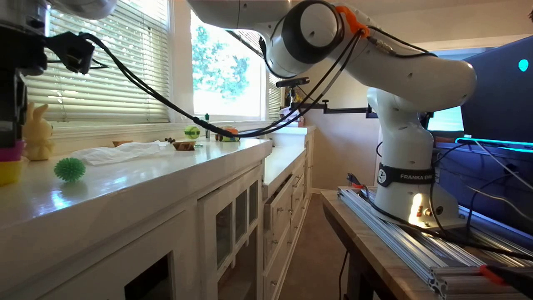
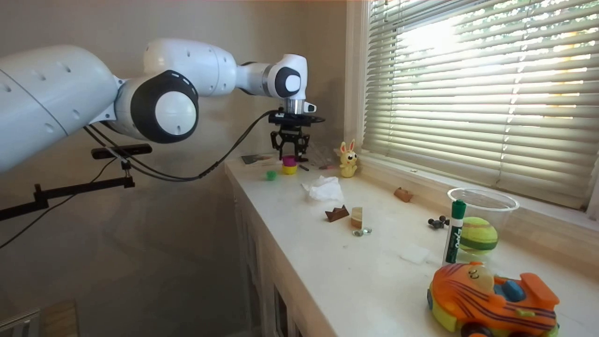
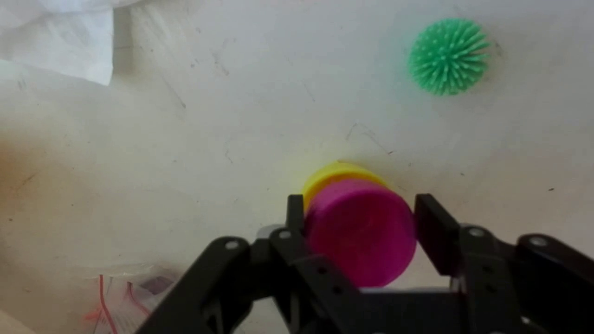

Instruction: Stack the bowls, then place the green toy inside the pink bowl

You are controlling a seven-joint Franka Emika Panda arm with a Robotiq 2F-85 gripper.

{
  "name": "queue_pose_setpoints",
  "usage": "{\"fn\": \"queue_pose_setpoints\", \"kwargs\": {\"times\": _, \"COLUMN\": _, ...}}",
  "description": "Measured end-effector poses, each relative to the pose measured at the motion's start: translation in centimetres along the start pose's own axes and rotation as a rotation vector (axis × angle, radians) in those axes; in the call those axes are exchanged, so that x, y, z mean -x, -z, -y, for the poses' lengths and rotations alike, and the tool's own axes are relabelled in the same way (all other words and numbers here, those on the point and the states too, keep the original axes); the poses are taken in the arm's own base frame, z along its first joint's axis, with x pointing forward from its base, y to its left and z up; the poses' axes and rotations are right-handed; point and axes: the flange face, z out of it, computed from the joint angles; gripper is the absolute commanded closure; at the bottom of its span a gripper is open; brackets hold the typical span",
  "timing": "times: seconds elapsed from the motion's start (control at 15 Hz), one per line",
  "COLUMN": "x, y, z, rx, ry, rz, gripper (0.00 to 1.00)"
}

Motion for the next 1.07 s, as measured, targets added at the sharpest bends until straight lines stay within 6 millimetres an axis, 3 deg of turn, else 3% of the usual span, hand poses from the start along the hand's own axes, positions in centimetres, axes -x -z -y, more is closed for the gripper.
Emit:
{"fn": "queue_pose_setpoints", "kwargs": {"times": 0.13, "x": -0.05, "y": -0.15, "z": -0.05, "rx": 0.002, "ry": 0.0, "rz": -0.004, "gripper": 0.64}}
{"fn": "queue_pose_setpoints", "kwargs": {"times": 0.2, "x": -0.08, "y": -0.15, "z": -0.07, "rx": 0.003, "ry": 0.0, "rz": -0.006, "gripper": 0.14}}
{"fn": "queue_pose_setpoints", "kwargs": {"times": 0.4, "x": -0.11, "y": -0.06, "z": -0.08, "rx": 0.005, "ry": 0.0, "rz": -0.009, "gripper": 0.01}}
{"fn": "queue_pose_setpoints", "kwargs": {"times": 1.07, "x": -0.21, "y": 0.55, "z": 0.14, "rx": 0.018, "ry": 0.001, "rz": -0.009, "gripper": 0.0}}
